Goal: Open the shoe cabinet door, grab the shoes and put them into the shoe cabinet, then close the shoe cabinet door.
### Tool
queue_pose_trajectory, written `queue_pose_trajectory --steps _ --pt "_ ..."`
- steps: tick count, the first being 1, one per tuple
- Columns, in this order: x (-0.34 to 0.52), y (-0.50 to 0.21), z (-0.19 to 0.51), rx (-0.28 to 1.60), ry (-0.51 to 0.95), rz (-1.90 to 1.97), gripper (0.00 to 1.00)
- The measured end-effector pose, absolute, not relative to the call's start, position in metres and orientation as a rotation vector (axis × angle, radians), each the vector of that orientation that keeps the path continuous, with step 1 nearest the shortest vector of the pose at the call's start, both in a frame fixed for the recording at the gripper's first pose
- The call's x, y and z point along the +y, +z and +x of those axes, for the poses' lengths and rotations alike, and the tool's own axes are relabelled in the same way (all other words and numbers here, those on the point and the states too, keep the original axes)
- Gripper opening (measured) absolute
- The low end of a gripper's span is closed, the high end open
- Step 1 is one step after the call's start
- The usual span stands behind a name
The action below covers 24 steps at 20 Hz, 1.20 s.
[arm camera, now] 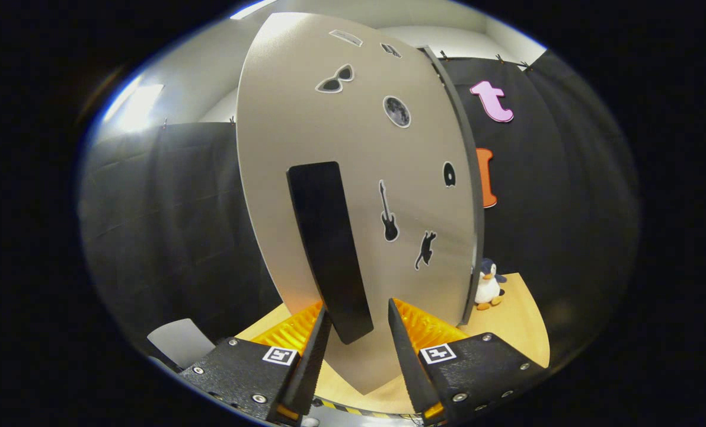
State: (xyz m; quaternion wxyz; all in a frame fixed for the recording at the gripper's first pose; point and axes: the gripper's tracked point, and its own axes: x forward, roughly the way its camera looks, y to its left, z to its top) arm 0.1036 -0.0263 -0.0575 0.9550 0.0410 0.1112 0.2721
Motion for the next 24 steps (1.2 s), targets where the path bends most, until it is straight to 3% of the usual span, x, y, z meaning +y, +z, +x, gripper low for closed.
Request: queue_pose_trajectory --steps 12,24 --pt "0.081 -0.055 0.157 0.199 0.559 0.040 0.67" --pt "0.138 -0.042 0.191 0.165 0.364 0.006 0.76"
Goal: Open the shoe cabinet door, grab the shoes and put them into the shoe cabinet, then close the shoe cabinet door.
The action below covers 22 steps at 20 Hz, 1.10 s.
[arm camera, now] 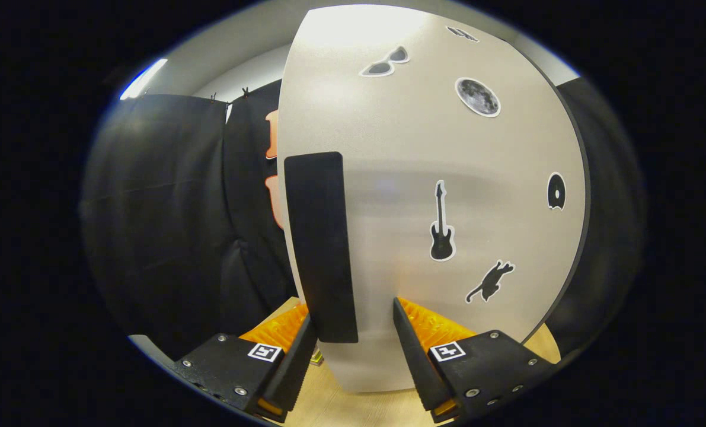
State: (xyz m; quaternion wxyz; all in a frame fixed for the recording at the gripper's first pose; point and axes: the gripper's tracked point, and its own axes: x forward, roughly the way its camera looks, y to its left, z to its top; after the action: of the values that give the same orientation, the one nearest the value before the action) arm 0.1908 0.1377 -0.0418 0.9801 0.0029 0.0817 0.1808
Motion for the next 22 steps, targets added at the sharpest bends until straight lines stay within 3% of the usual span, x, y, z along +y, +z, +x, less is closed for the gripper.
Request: queue_pose_trajectory --steps 12,22 --pt "0.134 -0.047 0.211 0.115 0.202 -0.017 0.80" --pt "0.137 -0.052 0.206 0.135 0.189 -0.002 0.84"
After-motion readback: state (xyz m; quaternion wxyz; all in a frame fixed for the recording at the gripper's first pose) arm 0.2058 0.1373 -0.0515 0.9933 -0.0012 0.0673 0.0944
